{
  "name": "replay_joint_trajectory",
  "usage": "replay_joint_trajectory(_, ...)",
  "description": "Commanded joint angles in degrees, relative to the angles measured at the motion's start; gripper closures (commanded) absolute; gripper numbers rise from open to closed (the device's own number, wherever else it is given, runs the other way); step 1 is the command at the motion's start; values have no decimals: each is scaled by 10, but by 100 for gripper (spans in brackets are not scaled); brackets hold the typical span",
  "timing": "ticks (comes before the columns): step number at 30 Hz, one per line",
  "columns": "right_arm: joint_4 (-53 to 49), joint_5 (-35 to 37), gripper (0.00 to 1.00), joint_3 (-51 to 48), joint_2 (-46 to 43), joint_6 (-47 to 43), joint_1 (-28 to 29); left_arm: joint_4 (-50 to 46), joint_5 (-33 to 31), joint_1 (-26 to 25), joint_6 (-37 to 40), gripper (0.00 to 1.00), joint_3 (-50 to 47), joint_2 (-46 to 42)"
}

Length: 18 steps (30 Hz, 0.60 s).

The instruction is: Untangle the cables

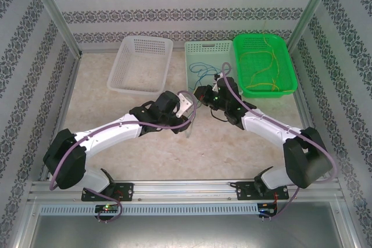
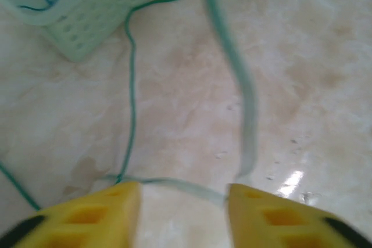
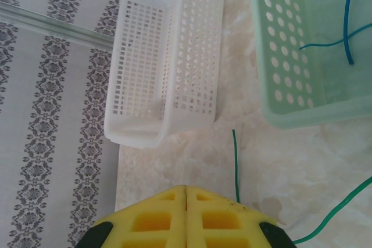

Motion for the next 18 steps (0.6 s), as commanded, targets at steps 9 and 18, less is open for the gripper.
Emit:
replay_joint_trajectory(9,28,62,100,-53,-94,-55,-5,78,-115,24,-271,7,-105,-125)
replay_joint_trajectory(18,48,83,100,-34,-112,-113,20,95,-19,33,-394,6,-96,-87)
